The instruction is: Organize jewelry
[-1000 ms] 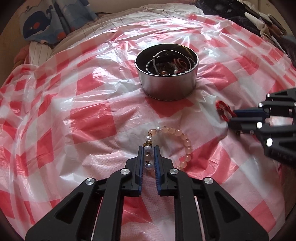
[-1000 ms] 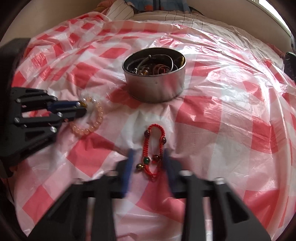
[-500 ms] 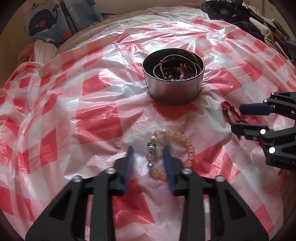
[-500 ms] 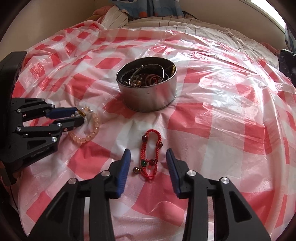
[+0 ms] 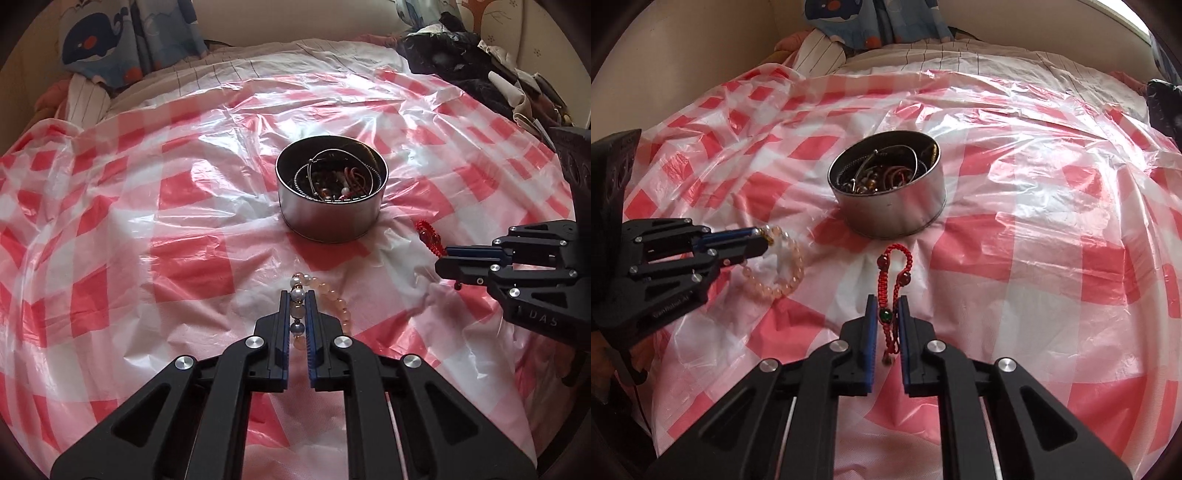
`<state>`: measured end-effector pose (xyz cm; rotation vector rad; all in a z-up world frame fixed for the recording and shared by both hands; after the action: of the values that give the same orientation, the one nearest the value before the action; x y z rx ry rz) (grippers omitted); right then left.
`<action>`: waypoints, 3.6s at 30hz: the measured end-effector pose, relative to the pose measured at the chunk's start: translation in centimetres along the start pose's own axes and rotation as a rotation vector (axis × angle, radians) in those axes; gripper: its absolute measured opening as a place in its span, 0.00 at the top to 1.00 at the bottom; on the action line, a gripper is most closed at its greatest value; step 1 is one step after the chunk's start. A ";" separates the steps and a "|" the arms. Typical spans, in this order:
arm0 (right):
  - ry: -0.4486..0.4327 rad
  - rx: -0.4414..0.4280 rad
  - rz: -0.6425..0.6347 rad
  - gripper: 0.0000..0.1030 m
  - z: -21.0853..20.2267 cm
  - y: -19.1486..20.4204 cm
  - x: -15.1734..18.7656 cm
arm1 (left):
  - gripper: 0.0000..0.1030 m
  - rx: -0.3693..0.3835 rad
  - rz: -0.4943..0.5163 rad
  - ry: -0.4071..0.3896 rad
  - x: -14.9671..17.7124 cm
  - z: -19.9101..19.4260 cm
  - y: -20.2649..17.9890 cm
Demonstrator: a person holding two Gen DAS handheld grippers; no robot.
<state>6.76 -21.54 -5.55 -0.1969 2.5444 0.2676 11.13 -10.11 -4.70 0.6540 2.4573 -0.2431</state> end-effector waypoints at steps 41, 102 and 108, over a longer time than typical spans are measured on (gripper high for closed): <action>-0.153 -0.084 0.060 0.90 -2.9 0.5 -3.0 | 0.93 -0.001 0.046 -0.060 -1.9 -2.4 -2.3; -0.183 0.010 -0.005 0.63 2.2 -1.1 -10.1 | 0.71 0.073 -0.261 -0.110 -8.1 -0.2 4.1; -0.168 0.007 0.047 0.46 -0.3 -0.8 -6.5 | 0.59 0.031 -0.229 -0.117 -4.8 -2.0 3.7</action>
<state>12.12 -21.88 -1.82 -0.1073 2.3847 0.2814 15.46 -8.27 -0.39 0.3590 2.4178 -0.3979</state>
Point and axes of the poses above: each gripper's, at about its wrist camera, not at the fingertips, and z roughly the way its jaws point, y to its left, x to its underside, the point moved 10 cm from there along z, roughly the way its jaws point, and after that the axes turned 3 degrees about -z, right-handed, at the moved point
